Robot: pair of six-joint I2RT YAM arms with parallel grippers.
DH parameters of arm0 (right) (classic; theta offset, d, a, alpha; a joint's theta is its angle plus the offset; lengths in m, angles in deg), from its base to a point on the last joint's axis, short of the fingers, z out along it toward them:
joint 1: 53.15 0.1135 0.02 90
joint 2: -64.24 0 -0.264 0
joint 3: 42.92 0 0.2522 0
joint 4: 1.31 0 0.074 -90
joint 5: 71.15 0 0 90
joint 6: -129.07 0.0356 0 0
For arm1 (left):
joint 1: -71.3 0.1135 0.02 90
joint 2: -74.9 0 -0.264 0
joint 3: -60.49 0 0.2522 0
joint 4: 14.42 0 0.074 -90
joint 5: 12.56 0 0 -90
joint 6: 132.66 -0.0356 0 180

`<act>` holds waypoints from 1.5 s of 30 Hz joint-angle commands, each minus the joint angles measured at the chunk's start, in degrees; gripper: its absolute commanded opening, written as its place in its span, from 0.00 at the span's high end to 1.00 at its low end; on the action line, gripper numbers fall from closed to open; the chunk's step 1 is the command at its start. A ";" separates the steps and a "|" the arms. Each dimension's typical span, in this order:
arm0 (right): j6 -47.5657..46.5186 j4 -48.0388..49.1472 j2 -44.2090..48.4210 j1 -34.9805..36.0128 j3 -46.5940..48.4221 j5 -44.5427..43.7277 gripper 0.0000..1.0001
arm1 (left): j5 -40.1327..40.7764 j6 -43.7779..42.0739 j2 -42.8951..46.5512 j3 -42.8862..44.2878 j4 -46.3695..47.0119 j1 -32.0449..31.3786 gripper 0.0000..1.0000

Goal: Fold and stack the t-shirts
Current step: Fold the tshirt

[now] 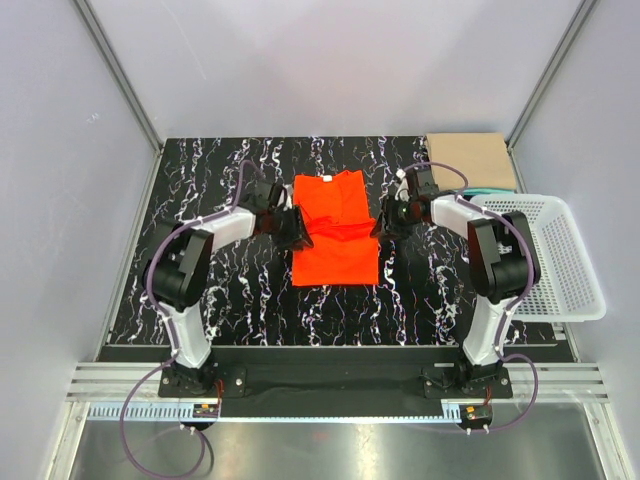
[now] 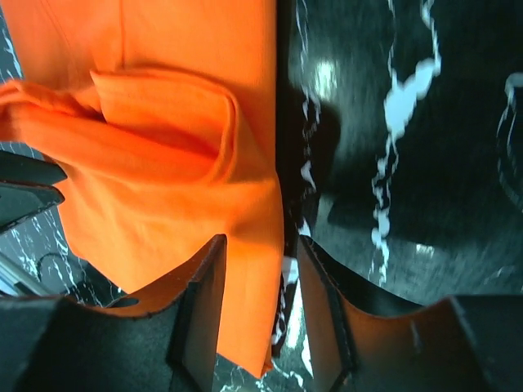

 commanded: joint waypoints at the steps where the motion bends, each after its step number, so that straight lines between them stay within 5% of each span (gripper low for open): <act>1: -2.89 -0.02 -1.40 -0.01 5.42 -0.11 0.52 | -0.33 -2.40 -1.99 8.50 1.57 1.26 0.56; 7: -8.34 -0.38 -3.42 -0.18 8.77 -1.01 0.43 | 2.56 -3.37 -5.08 16.60 0.96 4.68 0.50; 12: -12.65 -0.64 -5.35 -0.53 9.21 3.48 0.39 | 5.03 -9.25 -2.98 15.56 -0.53 6.44 0.45; 20: -15.03 -1.87 -9.31 -2.91 12.81 13.84 0.38 | -2.70 -15.32 -3.84 10.99 2.64 6.36 0.44; 26: -14.68 0.33 -10.80 -3.43 13.78 19.57 0.50 | -3.23 -17.43 -7.70 13.97 1.85 6.44 0.45; 35: -14.94 -0.47 -12.39 -3.52 15.10 19.74 0.54 | -4.02 -17.61 -10.00 14.68 3.77 6.36 0.49; 45: -14.94 -0.03 -11.16 -3.52 14.84 19.57 0.75 | -6.04 -17.17 -9.65 14.24 5.71 6.36 0.58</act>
